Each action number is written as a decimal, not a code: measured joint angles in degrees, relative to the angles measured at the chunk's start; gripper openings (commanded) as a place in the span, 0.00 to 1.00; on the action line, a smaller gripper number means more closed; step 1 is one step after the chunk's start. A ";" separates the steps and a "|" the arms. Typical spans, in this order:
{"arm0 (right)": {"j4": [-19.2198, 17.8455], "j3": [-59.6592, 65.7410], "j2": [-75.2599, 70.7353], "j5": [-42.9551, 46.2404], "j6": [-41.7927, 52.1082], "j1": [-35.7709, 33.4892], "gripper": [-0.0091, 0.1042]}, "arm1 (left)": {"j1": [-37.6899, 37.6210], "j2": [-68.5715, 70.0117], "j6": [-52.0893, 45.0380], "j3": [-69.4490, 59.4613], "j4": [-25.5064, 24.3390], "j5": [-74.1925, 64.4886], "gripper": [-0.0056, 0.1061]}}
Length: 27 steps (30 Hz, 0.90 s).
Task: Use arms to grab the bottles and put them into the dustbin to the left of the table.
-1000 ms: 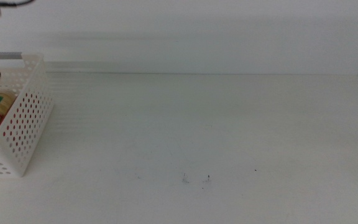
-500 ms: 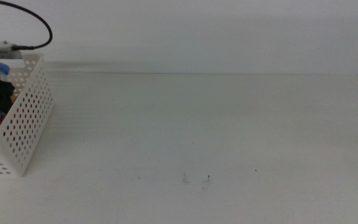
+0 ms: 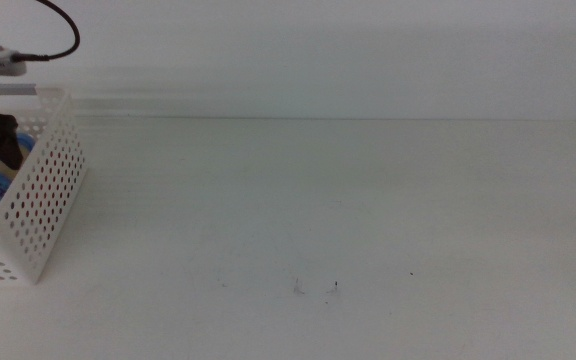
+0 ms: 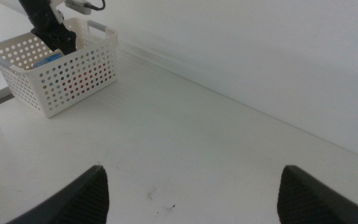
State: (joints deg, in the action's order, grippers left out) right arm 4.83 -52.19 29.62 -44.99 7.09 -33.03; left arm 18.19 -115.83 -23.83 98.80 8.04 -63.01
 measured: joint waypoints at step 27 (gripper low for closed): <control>0.00 0.00 0.00 0.00 0.00 0.00 0.82 | -25.81 38.33 7.26 -17.64 4.14 9.62 0.89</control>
State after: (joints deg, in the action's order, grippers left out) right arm 4.83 -52.19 29.62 -44.99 7.09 -33.03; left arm -7.61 -77.50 -16.57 81.15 12.18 -53.39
